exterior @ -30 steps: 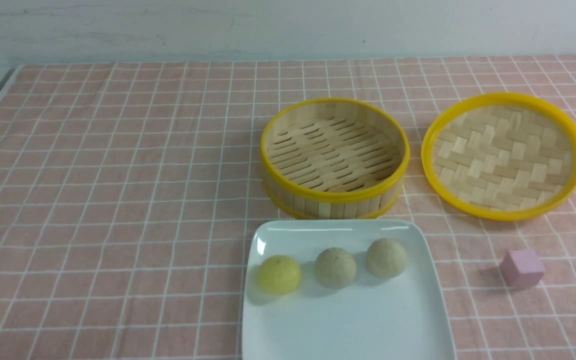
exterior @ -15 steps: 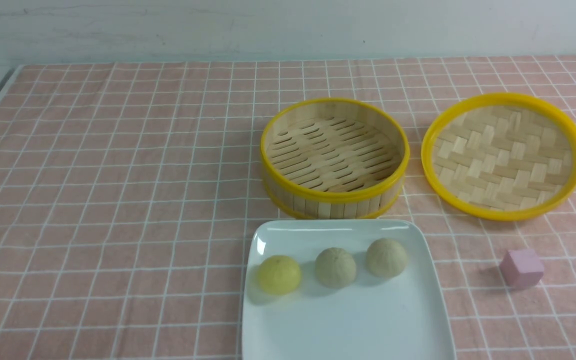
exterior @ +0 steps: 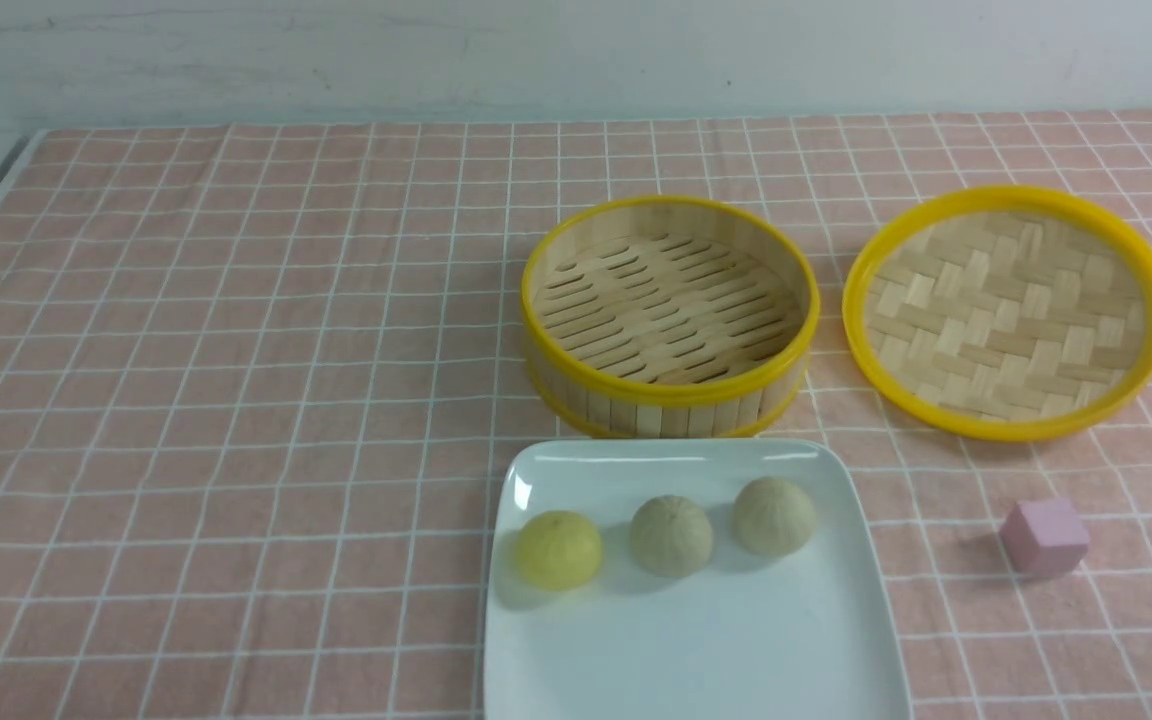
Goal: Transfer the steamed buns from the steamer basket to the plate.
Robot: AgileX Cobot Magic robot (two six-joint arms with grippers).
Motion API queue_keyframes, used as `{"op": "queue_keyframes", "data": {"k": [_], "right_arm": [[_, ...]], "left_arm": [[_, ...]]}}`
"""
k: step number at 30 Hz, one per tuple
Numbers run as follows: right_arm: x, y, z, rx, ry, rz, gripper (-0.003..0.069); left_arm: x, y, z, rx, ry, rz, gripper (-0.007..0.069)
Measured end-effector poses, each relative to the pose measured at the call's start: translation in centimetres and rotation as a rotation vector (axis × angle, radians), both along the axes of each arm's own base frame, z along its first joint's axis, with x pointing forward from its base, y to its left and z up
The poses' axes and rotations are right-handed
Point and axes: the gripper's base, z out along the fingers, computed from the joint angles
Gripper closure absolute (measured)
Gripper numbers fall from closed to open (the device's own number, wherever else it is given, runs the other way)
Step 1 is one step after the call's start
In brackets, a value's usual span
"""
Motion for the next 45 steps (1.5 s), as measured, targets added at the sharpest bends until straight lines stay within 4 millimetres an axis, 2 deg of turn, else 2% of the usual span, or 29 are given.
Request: {"op": "queue_keyframes", "data": {"k": [32, 45], "right_arm": [[-0.01, -0.17, 0.02, -0.06, 0.003, 0.005, 0.0416], [-0.79, -0.19, 0.61, -0.079, -0.091, 0.001, 0.0416]], "left_arm": [[0.01, 0.0, 0.02, 0.0, -0.002, 0.0, 0.0256], [0.01, 0.0, 0.02, 0.001, -0.003, 0.0, 0.0256]]}}
